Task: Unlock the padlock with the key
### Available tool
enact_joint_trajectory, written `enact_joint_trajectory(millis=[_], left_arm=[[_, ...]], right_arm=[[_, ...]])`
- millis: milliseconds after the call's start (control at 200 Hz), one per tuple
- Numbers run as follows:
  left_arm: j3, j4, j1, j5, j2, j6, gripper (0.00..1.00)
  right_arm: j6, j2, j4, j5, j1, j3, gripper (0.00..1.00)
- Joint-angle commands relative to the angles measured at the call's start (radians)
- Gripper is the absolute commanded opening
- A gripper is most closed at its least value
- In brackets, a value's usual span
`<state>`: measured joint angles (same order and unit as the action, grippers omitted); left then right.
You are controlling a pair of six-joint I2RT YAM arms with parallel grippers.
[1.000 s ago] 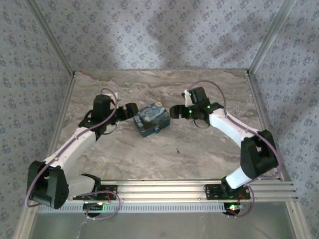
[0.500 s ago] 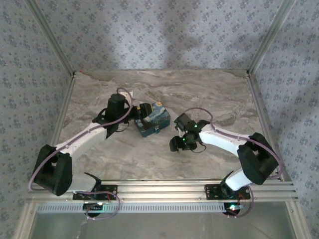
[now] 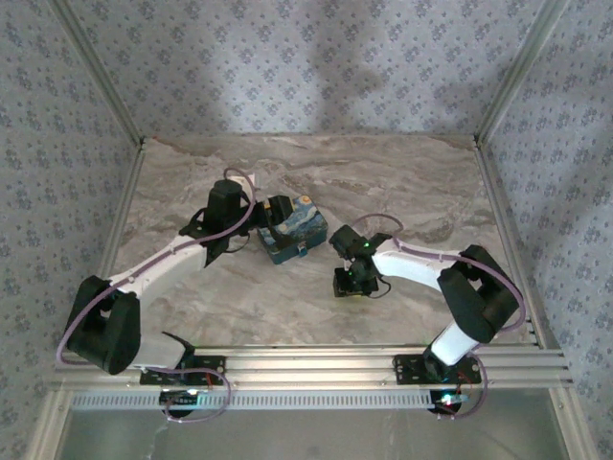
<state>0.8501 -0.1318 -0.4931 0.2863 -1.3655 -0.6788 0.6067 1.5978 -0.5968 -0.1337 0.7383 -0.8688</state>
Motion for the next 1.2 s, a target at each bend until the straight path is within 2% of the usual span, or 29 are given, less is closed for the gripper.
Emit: enact_joint_trajectory(millis=[0,550,789,1004,1194], left_arm=[[-0.003,-0.014,-0.004,-0.013,0.016,-0.001,0.83],[-0.005,0.021,-0.004,-0.034,0.035,0.027,0.84],[-0.01,0.023,-0.001,-0.011,0.05,-0.026,0.85],[-0.007,0.005,0.006,0.053,0.043,-0.178,0.84],[-0.009,-0.104,-0.009,0.137,0.01,-0.298,0.81]], right_arm=[[0.015,0.033,0.016,-0.007,0.018,-0.007,0.33],[0.015,0.005,0.026,-0.015,0.038,-0.004,0.0],[0.015,-0.103,0.122,-0.059,0.003,0.048,0.0],[0.073,-0.205,0.282,-0.15,-0.068,0.111,0.0],[0.104,-0.288,0.461,-0.116,-0.109,0.12,0.0]])
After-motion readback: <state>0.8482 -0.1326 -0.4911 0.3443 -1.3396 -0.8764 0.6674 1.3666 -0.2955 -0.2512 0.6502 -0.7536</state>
